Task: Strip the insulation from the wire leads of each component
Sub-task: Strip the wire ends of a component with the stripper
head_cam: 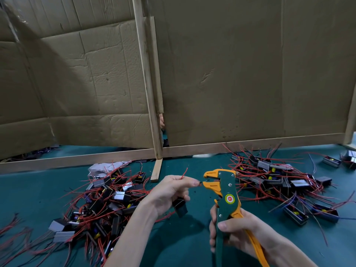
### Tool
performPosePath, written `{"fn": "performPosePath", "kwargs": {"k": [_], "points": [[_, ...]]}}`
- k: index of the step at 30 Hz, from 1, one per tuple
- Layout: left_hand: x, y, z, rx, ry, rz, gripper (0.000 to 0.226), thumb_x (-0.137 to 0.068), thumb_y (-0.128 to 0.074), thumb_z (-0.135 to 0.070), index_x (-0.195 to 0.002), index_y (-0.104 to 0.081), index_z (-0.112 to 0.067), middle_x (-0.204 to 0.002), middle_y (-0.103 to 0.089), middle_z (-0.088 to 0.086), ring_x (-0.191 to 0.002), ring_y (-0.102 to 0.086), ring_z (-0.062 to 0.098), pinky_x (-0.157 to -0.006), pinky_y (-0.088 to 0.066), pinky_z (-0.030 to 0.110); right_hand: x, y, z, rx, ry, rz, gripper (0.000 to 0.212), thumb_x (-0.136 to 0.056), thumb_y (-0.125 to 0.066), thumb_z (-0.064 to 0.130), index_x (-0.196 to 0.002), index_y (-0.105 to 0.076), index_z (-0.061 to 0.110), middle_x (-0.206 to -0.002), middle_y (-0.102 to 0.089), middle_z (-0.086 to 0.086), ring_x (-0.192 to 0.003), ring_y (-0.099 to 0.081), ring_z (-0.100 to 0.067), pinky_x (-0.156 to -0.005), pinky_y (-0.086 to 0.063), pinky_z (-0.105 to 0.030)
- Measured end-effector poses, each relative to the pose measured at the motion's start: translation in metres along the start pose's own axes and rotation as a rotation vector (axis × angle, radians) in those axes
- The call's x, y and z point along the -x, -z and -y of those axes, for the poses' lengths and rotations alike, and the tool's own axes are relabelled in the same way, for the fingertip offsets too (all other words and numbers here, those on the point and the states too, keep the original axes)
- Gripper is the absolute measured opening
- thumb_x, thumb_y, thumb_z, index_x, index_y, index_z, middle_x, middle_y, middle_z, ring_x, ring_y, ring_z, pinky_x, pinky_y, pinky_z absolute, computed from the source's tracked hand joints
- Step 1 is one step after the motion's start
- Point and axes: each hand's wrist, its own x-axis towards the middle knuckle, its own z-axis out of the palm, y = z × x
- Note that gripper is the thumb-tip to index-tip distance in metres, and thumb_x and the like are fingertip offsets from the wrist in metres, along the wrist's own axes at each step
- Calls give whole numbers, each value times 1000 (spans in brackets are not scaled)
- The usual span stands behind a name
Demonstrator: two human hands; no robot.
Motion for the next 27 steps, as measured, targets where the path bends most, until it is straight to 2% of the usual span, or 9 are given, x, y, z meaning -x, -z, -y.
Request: {"fn": "performPosePath", "kwargs": {"k": [6, 11, 13, 15, 16, 18, 21, 24, 27], "points": [[-1, 2, 0, -5, 11, 9, 22, -83, -66, -7, -63, -74, -13, -45, -30, -8, -43, -33, 9, -54, -44, 21, -1, -4, 0, 94, -27, -55, 25, -66, -79, 12, -79, -60, 0, -73, -58, -24, -66, -60, -36, -67, -52, -45], [2, 5, -4, -12, 18, 9, 5, -75, -72, -12, -72, -76, -11, -50, -33, -4, -45, -35, 9, -56, -45, 22, -3, -18, -4, 180, -57, -251, 28, -62, -80, 18, -65, -58, 2, -58, -51, -21, -46, -53, -29, -48, -50, -34], [2, 6, -6, -6, 3, -4, 8, -75, -72, -19, -78, -69, -12, -53, -36, -4, -46, -35, 10, -57, -45, 23, -5, -22, -8, 255, -55, -332, 36, -60, -83, 19, -56, -52, 1, -52, -47, -17, -41, -48, -25, -45, -44, -29], [0, 6, -5, 92, 29, -18, 14, -91, -59, -25, -83, -55, -14, -56, -32, -5, -49, -31, 11, -58, -44, 25, -7, -24, -13, 279, -54, -408, 41, -57, -79, 27, -52, -48, 1, -50, -44, -15, -40, -45, -24, -45, -41, -28], [0, 4, -4, 163, 48, -2, 21, -98, -48, -28, -83, -51, -14, -58, -30, -5, -50, -27, 11, -59, -43, 25, -8, -24, -14, 240, -41, -418, 38, -54, -80, 23, -53, -50, 0, -51, -46, -16, -41, -47, -25, -46, -42, -29], [-1, 1, -3, 219, 4, 5, 29, -103, -35, -28, -81, -47, -13, -62, -28, -5, -52, -23, 9, -61, -40, 23, -9, -22, -12, 43, 31, -357, 26, -51, -79, -3, -63, -57, -2, -58, -52, -21, -48, -55, -31, -50, -50, -36], [1, 2, -3, 30, -153, -55, 31, -102, -38, -26, -80, -55, -12, -64, -31, -5, -53, -29, 7, -64, -35, 19, -10, -18, -5, -142, 115, -306, 26, -58, -70, -4, -82, -60, -2, -72, -58, -27, -64, -62, -39, -59, -56, -47], [4, 1, -7, -341, -324, -101, 26, -98, -50, -20, -85, -72, -21, -70, -59, -11, -63, -50, -1, -66, -41, 8, -6, -10, 2, -110, 131, -317, 33, -57, -73, -3, -87, -61, -1, -79, -62, -29, -70, -65, -41, -62, -57, -47], [6, -3, -12, -379, -445, -109, 16, -87, -64, -5, -93, -74, -16, -73, -66, -16, -70, -57, -9, -67, -41, 6, -3, -7, 6, -43, 84, -289, 33, -55, -80, -1, -84, -65, -2, -84, -63, -31, -78, -66, -45, -67, -57, -49]]}}
